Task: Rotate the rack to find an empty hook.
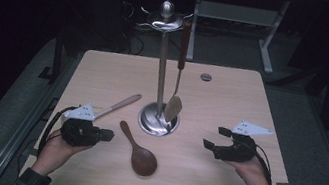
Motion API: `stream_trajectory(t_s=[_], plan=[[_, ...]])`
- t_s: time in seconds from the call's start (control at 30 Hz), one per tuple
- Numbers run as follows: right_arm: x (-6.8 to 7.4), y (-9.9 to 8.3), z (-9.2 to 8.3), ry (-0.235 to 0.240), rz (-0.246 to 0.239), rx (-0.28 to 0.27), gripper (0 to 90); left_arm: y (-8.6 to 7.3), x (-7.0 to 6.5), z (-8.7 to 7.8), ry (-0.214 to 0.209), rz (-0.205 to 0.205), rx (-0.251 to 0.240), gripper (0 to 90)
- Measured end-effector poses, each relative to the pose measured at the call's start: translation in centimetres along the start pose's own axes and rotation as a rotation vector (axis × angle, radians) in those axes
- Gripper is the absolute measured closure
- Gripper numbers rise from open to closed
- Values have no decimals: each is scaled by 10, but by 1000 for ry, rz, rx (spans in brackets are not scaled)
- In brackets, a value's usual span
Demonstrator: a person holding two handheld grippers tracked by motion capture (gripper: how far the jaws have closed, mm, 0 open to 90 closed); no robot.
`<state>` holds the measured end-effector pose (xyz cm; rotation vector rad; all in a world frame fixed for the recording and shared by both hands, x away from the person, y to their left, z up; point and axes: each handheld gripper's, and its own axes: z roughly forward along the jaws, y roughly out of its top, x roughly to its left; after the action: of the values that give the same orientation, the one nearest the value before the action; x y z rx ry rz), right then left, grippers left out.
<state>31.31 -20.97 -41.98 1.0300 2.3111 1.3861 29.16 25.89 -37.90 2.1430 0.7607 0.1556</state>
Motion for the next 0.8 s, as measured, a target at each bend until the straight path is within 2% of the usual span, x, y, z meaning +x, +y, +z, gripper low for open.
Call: stream_trajectory(t_s=[0.03, 0.17, 0.2, 0.23, 0.27, 0.3, 0.33, 0.37, 0.4, 0.43, 0.47, 0.5, 0.53, 0.57, 0.6, 0.63, 0.67, 0.7, 0.73, 0.77, 0.8], plan=[[1, -3, -1, -1, 3, 3, 197, 0, 0, 0, 0, 0, 0, 887], [2, -11, -2, -6, 11, 13, 188, 21, 3, -11, 1, 10, 8, 898], [3, -17, -3, -3, 8, 27, 178, 33, 5, -17, 6, 14, 15, 899], [3, -17, -3, -3, 8, 27, 178, 33, 5, -17, 6, 14, 15, 899], [5, -23, -2, -9, 8, 44, 168, 45, 5, -23, 19, 31, 11, 899], [6, -25, -2, -7, 14, 52, 160, 45, 5, -23, 19, 31, 11, 899], [7, -28, -2, -6, 13, 61, 150, 59, 6, -30, 23, 48, 12, 899], [7, -28, -2, -6, 13, 61, 150, 59, 6, -30, 23, 48, 12, 899], [8, -31, -3, -13, 4, 70, 147, 72, 5, -37, 13, 52, -9, 899], [8, -31, -3, -13, 4, 70, 147, 72, 5, -37, 13, 52, -9, 898], [8, -33, -4, -29, -4, 75, 145, 85, 5, -44, 3, 59, -22, 899], [8, -33, -4, -29, -4, 75, 145, 85, 5, -44, 3, 59, -22, 899], [7, -34, -5, -33, 2, 69, 146, 99, 6, -51, 1, 63, -28, 899], [7, -34, -5, -33, 2, 69, 146, 99, 6, -51, 1, 63, -28, 898], [5, -35, -5, -36, 1, 70, 146, 112, 7, -57, -4, 66, -41, 899], [5, -35, -5, -36, 1, 70, 146, 112, 7, -57, -4, 66, -41, 898], [4, -36, -4, -43, -1, 70, 146, 126, 8, -64, -7, 77, -47, 899], [4, -36, -4, -43, -1, 70, 146, 126, 8, -64, -7, 77, -47, 899], [4, -36, -3, -49, 3, 73, 147, 140, 8, -70, -13, 81, -55, 899], [4, -36, -3, -50, 5, 76, 147, 146, 7, -73, -14, 86, -62, 899], [4, -36, -2, -50, -1, 74, 147, 146, 7, -73, -14, 86, -62, 899]])
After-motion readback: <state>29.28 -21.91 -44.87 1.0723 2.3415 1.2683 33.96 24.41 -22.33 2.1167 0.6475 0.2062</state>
